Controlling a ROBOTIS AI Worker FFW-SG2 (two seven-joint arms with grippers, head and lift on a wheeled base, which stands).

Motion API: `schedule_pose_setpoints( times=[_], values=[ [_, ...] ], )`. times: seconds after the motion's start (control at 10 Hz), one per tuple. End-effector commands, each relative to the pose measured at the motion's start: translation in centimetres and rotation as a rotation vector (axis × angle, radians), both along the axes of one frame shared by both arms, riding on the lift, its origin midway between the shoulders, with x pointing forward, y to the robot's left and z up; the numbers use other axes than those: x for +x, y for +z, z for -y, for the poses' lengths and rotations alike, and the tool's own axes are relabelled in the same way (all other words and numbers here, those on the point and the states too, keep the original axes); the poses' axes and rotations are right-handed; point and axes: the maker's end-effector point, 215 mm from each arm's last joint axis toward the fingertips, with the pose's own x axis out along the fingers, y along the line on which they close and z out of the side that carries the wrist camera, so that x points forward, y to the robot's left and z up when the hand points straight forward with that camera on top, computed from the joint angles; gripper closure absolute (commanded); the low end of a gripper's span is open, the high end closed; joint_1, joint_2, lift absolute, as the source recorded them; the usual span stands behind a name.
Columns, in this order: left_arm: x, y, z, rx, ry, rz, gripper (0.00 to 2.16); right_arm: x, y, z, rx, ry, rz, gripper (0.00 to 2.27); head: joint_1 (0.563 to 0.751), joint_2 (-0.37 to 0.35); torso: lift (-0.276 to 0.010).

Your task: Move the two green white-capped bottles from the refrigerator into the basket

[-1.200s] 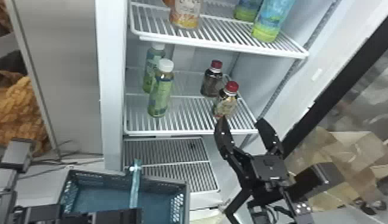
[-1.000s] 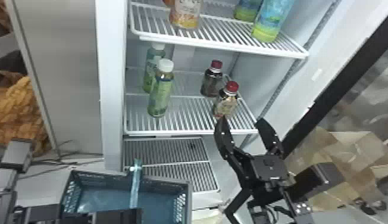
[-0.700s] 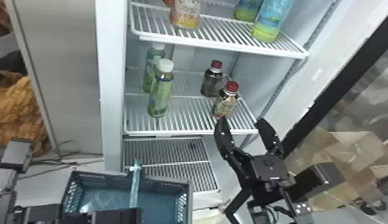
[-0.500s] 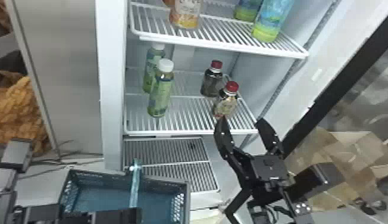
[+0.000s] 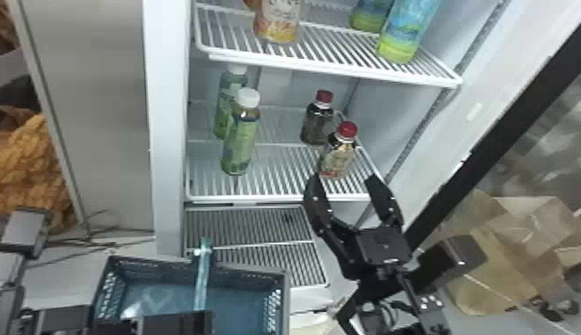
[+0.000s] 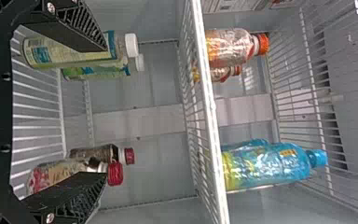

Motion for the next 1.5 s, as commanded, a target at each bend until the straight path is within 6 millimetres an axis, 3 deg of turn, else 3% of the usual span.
schedule_pose_setpoints(
  times=[0.0, 0.5, 1.4],
  values=[
    [0.0, 0.0, 0.0, 0.000, 0.000, 0.000, 1.16, 1.1, -1.3, -1.5, 0.009, 0.032, -0.014, 0.09, 0.695, -0.349, -0.263],
    [0.0, 0.1, 0.0, -0.003, 0.001, 0.001, 1.16, 5.0, -3.6, -4.6, -0.005, 0.097, -0.030, 0.09, 0.695, -0.277, -0.263],
    [0.2, 0.2, 0.1, -0.004, 0.001, 0.007, 1.16, 13.4, -5.5, -7.2, -0.069, 0.217, -0.027, 0.09, 0.695, -0.201, -0.263]
  ],
)
